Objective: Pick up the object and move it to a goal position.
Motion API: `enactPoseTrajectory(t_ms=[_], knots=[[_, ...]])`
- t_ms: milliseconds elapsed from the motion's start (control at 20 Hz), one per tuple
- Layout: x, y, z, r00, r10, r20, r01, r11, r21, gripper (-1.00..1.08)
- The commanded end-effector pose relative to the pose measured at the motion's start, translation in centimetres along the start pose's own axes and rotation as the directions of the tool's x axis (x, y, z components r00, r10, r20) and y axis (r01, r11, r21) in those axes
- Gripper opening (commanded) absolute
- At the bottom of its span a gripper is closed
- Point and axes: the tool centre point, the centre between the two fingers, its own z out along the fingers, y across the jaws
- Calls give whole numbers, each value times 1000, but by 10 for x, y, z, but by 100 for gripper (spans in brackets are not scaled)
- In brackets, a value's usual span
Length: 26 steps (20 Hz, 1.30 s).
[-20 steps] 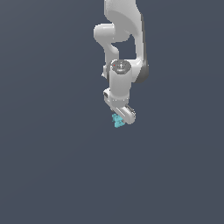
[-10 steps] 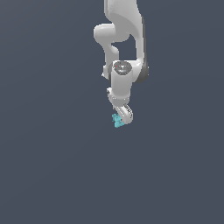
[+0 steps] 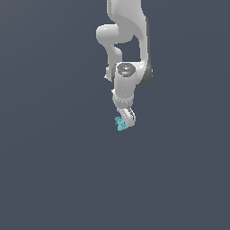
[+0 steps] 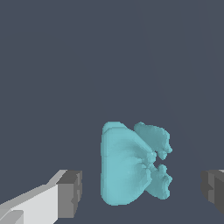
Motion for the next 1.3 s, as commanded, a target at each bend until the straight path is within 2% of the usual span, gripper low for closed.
enactPoseTrajectory(t_ms=[0, 900, 950, 1250], knots=[[0, 0, 0, 1000, 0, 0, 0, 1000, 0, 100], [0, 1, 50, 1000, 5, 0, -5, 1000, 0, 100], [0, 1, 50, 1000, 5, 0, -5, 1000, 0, -100], [0, 1, 50, 1000, 5, 0, -5, 1000, 0, -100]])
